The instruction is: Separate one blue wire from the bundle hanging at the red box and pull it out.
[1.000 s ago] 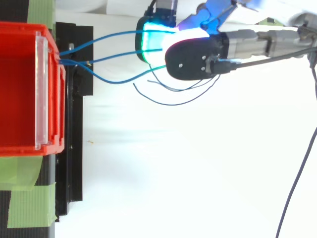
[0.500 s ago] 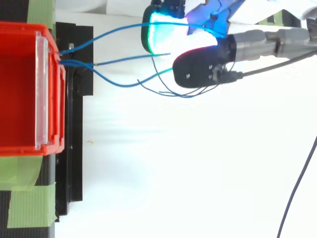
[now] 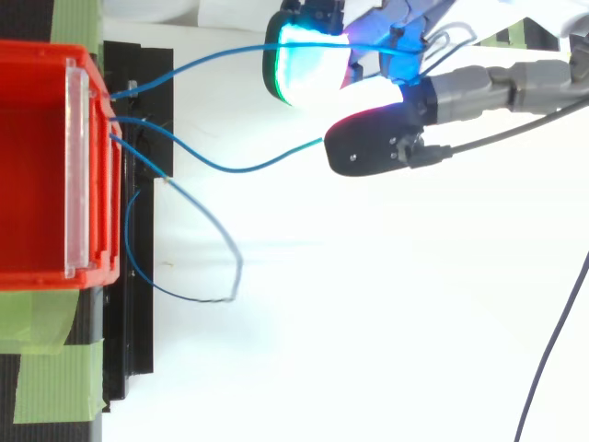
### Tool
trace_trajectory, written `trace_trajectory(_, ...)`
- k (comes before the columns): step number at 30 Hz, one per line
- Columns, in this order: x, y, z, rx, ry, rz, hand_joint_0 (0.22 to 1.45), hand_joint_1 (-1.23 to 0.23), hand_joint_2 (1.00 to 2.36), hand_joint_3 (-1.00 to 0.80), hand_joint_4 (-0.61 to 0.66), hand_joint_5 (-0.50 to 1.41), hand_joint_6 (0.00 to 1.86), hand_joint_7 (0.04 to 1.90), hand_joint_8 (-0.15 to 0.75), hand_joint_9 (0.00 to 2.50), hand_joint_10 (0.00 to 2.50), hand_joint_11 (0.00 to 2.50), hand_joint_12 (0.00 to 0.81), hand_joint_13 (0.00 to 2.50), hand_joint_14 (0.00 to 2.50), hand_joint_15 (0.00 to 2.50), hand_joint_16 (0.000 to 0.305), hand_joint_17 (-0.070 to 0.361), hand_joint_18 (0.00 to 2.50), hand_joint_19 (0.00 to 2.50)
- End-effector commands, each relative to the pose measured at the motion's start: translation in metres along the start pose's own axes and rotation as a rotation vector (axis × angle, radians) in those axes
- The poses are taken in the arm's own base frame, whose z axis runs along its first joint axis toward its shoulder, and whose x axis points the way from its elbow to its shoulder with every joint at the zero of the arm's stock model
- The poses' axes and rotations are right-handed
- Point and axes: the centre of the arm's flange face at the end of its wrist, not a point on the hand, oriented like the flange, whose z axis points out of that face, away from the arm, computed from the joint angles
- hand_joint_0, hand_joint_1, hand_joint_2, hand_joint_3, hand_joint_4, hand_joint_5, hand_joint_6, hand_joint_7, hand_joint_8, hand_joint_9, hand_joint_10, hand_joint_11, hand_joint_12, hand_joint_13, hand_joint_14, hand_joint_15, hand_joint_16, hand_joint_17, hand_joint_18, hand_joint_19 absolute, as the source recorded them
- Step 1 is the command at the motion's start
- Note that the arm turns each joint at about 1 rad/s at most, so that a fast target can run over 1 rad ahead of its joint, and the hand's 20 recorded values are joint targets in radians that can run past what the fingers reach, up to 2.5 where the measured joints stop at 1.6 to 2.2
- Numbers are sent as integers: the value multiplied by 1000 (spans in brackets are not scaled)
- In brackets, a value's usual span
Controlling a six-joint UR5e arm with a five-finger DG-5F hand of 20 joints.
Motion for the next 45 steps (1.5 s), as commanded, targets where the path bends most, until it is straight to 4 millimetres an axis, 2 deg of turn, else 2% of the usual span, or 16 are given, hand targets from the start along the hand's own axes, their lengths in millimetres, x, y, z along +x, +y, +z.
trace_trajectory(1,0,-1,0,1,0,0,618,-464,1006,-437,242,-126,509,1310,305,914,18,1028,299,1226,537,1695,50,112,850,1077)
trace_trajectory(8,0,0,0,0,-1,-12,651,-442,1007,-437,242,-112,503,1317,303,958,19,1047,289,1272,490,1717,50,113,883,1061)
trace_trajectory(13,0,0,0,0,-1,-12,666,-546,1006,-441,251,-114,500,1293,303,983,19,1040,286,1319,476,1728,50,113,911,1049)
trace_trajectory(21,0,-1,0,0,-1,-20,608,-418,1000,-500,257,-91,500,1331,319,1039,19,1038,288,1352,506,1716,50,112,952,1063)
trace_trajectory(29,-1,-1,0,1,-2,-43,615,-430,1000,-500,283,-73,531,1270,319,1070,19,1028,287,1376,483,1736,50,113,976,1062)
trace_trajectory(34,-3,-2,0,2,-7,-52,632,-489,1001,-484,286,-69,532,1277,319,1071,21,1045,287,1382,467,1745,50,112,980,1064)
trace_trajectory(39,-4,-3,0,3,-8,-56,650,-626,1011,-393,255,-91,544,1330,316,1043,20,1073,289,1365,482,1762,51,114,977,1061)
trace_trajectory(45,-9,-3,1,6,-31,-91,652,-703,1017,-318,242,-130,629,1217,317,1004,19,1114,293,1344,516,1735,51,114,965,1070)
